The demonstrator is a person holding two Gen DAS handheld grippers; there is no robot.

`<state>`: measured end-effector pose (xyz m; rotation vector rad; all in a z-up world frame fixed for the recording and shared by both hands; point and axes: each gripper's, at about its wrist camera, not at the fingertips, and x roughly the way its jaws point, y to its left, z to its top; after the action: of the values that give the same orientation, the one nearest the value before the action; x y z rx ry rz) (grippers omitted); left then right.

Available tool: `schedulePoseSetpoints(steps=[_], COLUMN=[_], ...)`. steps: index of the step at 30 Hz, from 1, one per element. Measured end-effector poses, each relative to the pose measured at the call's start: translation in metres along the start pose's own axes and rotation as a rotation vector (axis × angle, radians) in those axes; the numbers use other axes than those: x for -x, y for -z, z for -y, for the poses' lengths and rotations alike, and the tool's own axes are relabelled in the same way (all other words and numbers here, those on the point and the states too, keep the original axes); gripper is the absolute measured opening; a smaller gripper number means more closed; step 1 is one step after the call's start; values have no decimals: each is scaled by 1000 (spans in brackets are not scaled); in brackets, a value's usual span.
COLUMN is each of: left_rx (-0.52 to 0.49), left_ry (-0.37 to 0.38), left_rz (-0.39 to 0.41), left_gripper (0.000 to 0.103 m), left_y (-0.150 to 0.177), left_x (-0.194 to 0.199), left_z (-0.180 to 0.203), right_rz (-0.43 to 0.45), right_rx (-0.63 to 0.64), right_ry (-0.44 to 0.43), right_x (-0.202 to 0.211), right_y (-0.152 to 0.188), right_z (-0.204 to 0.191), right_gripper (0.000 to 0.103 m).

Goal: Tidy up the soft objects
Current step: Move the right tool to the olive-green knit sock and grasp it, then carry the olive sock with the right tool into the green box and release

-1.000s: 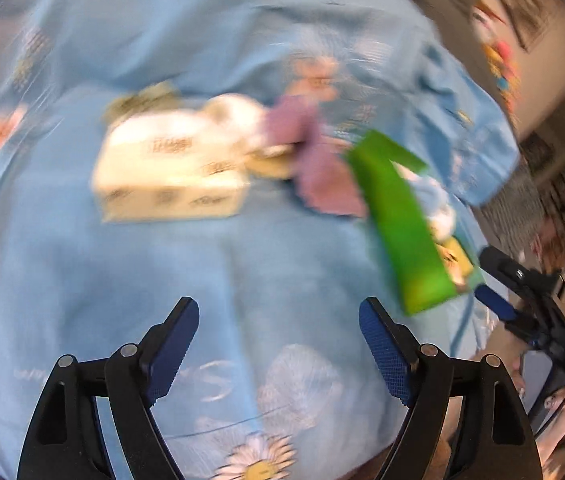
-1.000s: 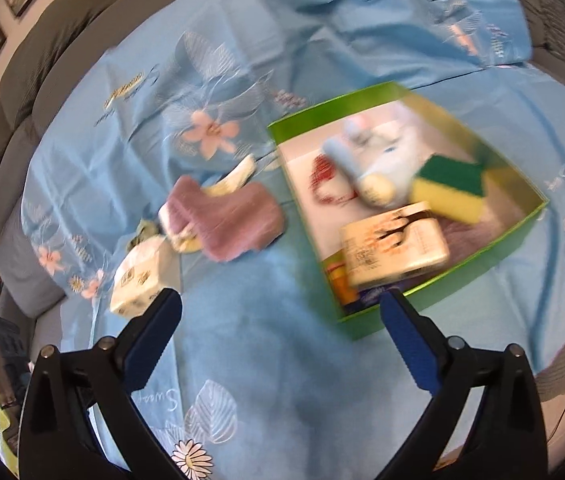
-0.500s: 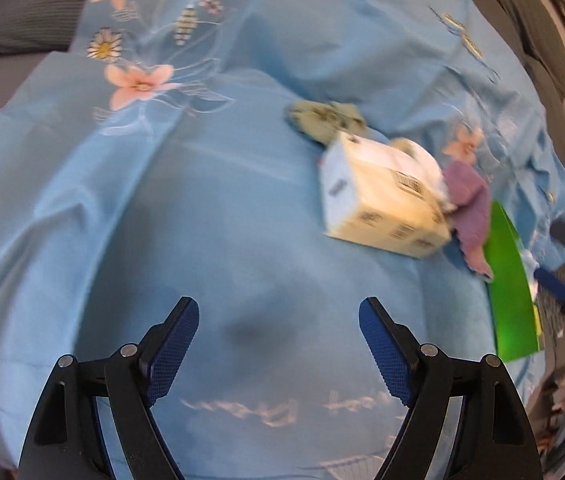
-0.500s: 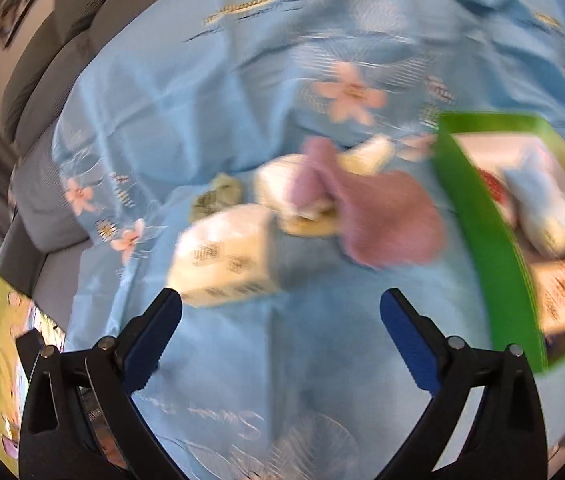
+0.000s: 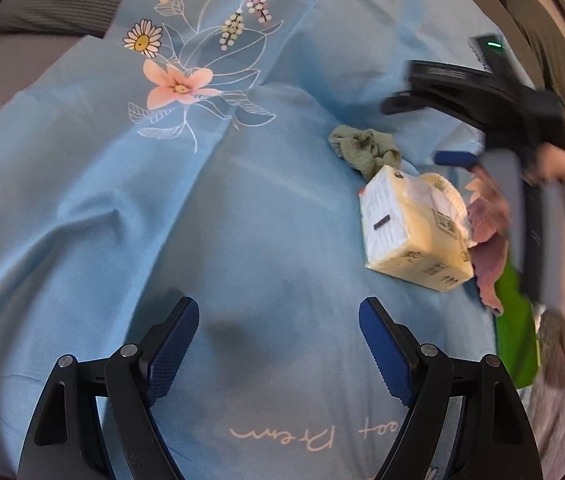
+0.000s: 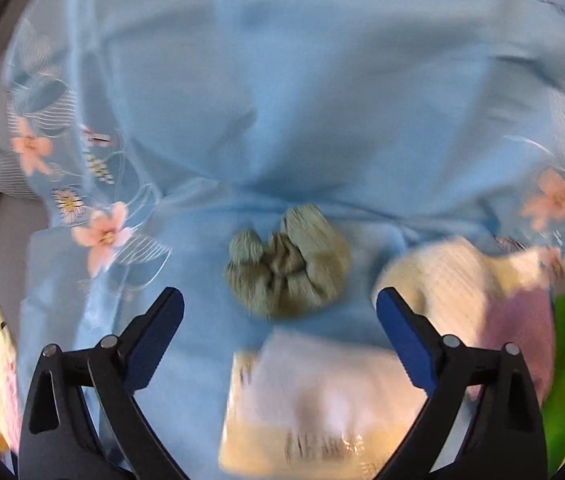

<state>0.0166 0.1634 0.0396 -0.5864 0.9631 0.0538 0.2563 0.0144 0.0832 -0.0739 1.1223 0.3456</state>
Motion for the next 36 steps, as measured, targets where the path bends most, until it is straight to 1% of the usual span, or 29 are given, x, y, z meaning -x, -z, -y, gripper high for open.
schedulePoseSetpoints(steps=[2,4,6,7,8,9,11,12,13,15,17,19,21,24,26,27,29,30,31,32,34,36], left_rx=[4,4,5,11,18,24,27,28,30,29,31,27,22,24,28,28,20,-1,-34,-46,-56,-61], left_ry=[-8,-24,-51,-63,-69,-67,-65,-66,-69,-71,-76,-82,-85,-89,-91,-91,-95,-94,-78,-70,-52,-28], left_rz=[4,7,14,13,12,11,11,13,14,15,15,15,21,22,18,16,13,6,-6,-15,-32,-44], left_gripper=[83,83,83,83,83,83,83,83,83,83,83,83,83,83,83,83,83,83,83,83,83,83], left_y=[-1,-3,-5,-6,-6,-6,-6,-6,-6,-6,-7,-6,-6,-5,-4,-3,3,6,12,14,22,29], left_x=[2,3,3,3,3,3,3,4,4,4,3,3,3,2,1,1,1,1,1,1,4,9], left_z=[-3,-6,-9,-10,-12,-13,-14,-15,-15,-15,-15,-14,-12,-12,-13,-12,-9,-4,2,5,13,18], right_rz=[-53,-76,-99,-102,-101,-101,-125,-128,-116,-68,-23,19,85,159,201,212,210,202,187,161,134,94], right_rx=[-21,-44,-61,-63,-68,-76,-80,-70,-50,-62,-85,-87,-73,-72,-70,-75,-70,-73,-86,-99,-131,-145], right_ry=[17,46,88,82,73,70,57,54,59,56,36,-19,-71,-159,-228,-240,-241,-237,-232,-219,-193,-147], right_x=[-25,-42,-54,-58,-61,-63,-69,-70,-69,-58,-37,-12,30,80,116,126,144,146,147,145,138,128], right_y=[-11,-16,-16,-16,-16,-15,-13,-13,-12,-10,-10,-9,-3,18,46,60,101,112,128,148,175,204], right_z=[-1,0,4,5,6,7,9,8,6,6,7,5,3,6,12,14,21,21,28,35,50,60], right_gripper=[91,88,80,74,65,61,20,12,10,8,8,8,8,8,9,9,10,10,10,11,12,12])
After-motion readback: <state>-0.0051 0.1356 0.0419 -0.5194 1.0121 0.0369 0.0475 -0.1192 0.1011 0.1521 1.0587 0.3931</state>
